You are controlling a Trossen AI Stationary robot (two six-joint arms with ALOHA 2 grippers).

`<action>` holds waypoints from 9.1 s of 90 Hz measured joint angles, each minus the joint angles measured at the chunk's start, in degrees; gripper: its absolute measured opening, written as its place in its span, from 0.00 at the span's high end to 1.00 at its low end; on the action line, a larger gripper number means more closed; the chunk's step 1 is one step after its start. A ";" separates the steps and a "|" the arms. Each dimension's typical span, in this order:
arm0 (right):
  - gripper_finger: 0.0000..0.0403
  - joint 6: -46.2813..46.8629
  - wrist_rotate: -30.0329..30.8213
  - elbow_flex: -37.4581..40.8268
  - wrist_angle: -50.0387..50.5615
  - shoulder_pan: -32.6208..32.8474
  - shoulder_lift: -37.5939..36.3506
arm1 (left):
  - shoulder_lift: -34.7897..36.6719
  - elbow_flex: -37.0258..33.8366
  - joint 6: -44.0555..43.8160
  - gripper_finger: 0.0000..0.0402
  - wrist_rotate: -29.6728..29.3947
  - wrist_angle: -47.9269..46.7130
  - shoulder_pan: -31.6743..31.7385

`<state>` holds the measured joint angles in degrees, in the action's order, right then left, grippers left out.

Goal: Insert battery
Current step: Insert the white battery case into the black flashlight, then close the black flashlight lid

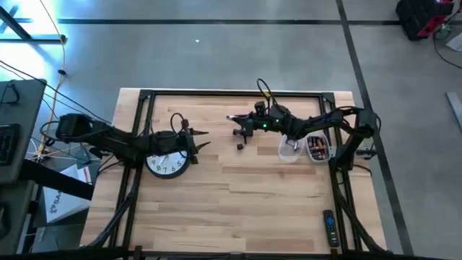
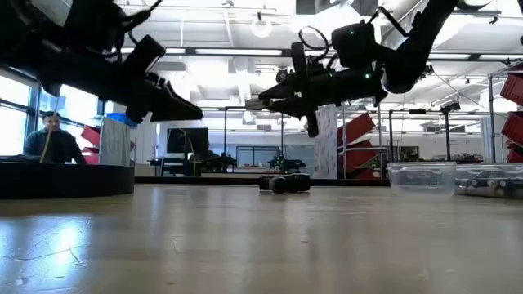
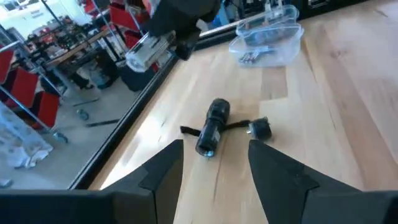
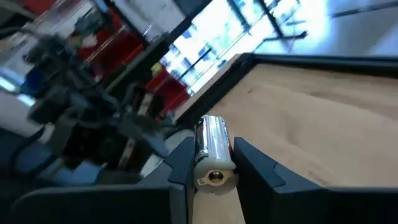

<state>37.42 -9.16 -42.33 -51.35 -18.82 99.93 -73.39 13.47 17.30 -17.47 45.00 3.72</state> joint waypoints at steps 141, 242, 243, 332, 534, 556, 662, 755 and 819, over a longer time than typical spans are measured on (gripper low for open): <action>0.86 -16.91 -4.15 0.04 25.51 13.81 -17.03 | -24.14 17.01 21.11 0.58 0.87 28.21 -11.34; 0.85 -17.95 -6.97 0.04 22.62 13.78 -17.03 | -24.23 20.86 20.04 0.85 0.32 25.06 -11.21; 0.85 -18.02 -6.98 0.04 22.62 13.78 -17.03 | -24.23 20.86 20.04 0.85 0.26 25.06 -11.21; 0.54 -50.69 17.68 0.02 37.42 8.51 -8.95 | -7.10 9.58 -7.10 0.84 7.06 0.29 1.59; 0.72 -52.78 27.04 0.02 23.75 24.98 -11.70 | 13.95 11.09 -4.20 0.84 21.38 -18.67 -1.33; 0.73 -52.75 26.31 0.02 24.06 25.00 -11.70 | 11.85 11.41 -3.69 0.84 20.64 -18.89 -1.33; 0.73 -49.24 25.87 0.02 27.33 23.66 -11.70 | 4.46 11.41 -3.64 0.84 16.89 -14.23 -1.26; 0.73 -47.72 25.23 0.20 23.96 23.29 -5.42 | -3.16 15.94 -4.80 0.61 18.25 -19.31 -1.24; 0.73 -42.42 23.57 0.17 14.47 23.09 1.89 | -3.19 28.33 -1.40 0.58 15.75 -41.56 -1.33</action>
<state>-5.01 14.41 -42.15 -36.88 4.27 101.82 -76.58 41.80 15.90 -1.73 3.45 2.39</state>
